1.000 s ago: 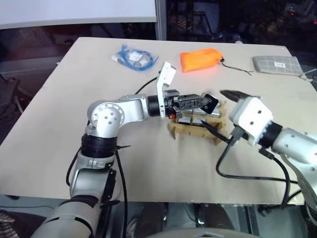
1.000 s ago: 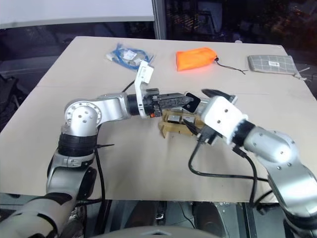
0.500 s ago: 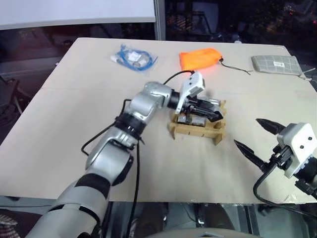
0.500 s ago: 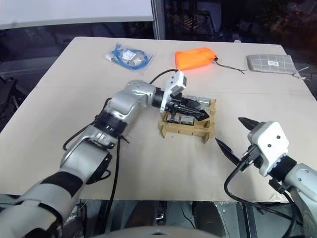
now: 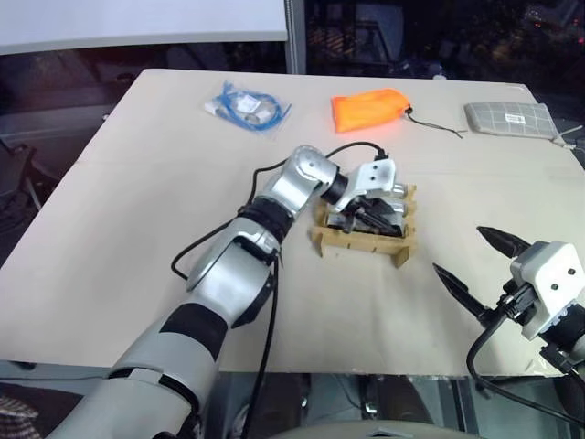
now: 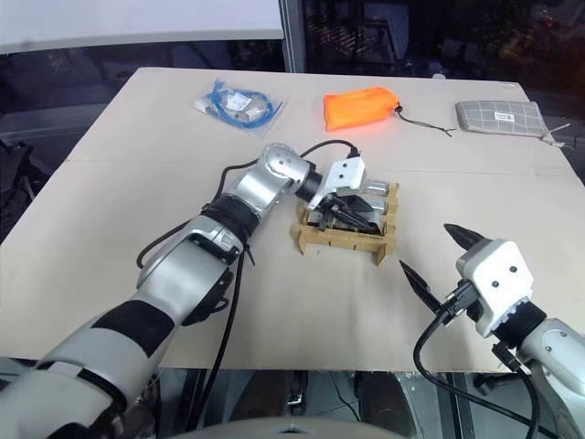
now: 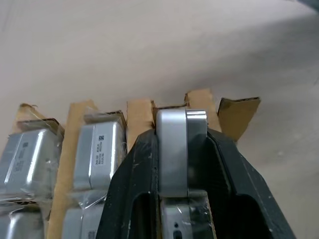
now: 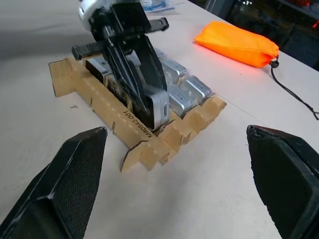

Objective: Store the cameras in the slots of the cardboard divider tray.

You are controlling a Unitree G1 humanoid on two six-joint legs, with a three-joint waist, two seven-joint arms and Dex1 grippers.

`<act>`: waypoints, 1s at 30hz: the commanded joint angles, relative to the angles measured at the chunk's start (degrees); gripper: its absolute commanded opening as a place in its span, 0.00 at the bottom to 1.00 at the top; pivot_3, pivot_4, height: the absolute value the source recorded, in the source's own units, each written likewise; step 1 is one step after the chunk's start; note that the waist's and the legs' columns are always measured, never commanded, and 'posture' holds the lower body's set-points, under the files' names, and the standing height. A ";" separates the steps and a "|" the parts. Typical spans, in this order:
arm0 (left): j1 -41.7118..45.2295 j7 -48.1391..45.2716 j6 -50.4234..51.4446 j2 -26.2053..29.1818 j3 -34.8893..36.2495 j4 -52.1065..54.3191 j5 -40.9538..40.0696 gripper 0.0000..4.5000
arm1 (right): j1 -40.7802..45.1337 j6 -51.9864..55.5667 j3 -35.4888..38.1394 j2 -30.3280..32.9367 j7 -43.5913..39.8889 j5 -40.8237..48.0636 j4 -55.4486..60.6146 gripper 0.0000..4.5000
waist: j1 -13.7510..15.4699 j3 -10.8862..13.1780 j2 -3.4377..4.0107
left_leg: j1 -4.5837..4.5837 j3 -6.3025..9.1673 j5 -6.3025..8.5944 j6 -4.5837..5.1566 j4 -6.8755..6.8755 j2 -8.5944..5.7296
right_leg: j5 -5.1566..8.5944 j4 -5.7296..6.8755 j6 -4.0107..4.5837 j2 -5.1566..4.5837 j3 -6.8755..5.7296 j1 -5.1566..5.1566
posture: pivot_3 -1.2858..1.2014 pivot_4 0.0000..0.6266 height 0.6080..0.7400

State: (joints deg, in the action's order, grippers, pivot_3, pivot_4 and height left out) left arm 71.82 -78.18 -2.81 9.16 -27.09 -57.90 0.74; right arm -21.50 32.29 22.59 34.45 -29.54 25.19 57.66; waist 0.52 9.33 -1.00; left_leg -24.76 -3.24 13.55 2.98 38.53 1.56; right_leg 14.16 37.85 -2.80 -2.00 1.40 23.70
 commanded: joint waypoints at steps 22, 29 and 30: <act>-62.08 28.78 40.79 19.96 47.12 85.10 -31.97 0.98 | 2.93 -6.83 10.56 6.94 -16.12 7.47 -22.74 1.00 | -0.21 -0.09 0.05 | 0.24 -0.10 0.00 -0.03 0.06 0.43 | -0.01 0.08 0.02 -0.10 0.00 -0.22 | 0.52 0.24 1.00; -74.60 33.70 38.82 19.52 49.79 89.81 -33.48 0.98 | 1.01 -9.39 14.18 11.12 -22.75 6.33 -32.79 1.00 | 0.36 -0.10 0.01 | 0.96 -0.18 0.00 -0.04 0.04 0.47 | 0.14 0.04 0.28 -0.20 0.00 -0.82 | 0.52 0.24 1.00; -75.01 34.54 38.42 19.37 50.62 89.41 -33.95 0.98 | -0.02 -9.03 14.15 11.48 -23.48 6.37 -32.74 1.00 | 0.26 -0.12 -0.01 | 1.15 -0.21 0.02 -0.02 0.01 0.47 | 0.15 -0.01 0.28 -0.43 0.04 -1.00 | 0.52 0.24 1.00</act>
State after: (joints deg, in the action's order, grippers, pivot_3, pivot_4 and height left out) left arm -3.23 -45.21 37.12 28.59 21.18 30.32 -31.80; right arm -20.66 23.87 34.89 45.02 -51.30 31.41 24.23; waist 0.78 9.21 -1.01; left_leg -23.63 -3.43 13.57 2.97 38.53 2.06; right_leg 14.30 37.84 -2.51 -2.46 1.41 22.72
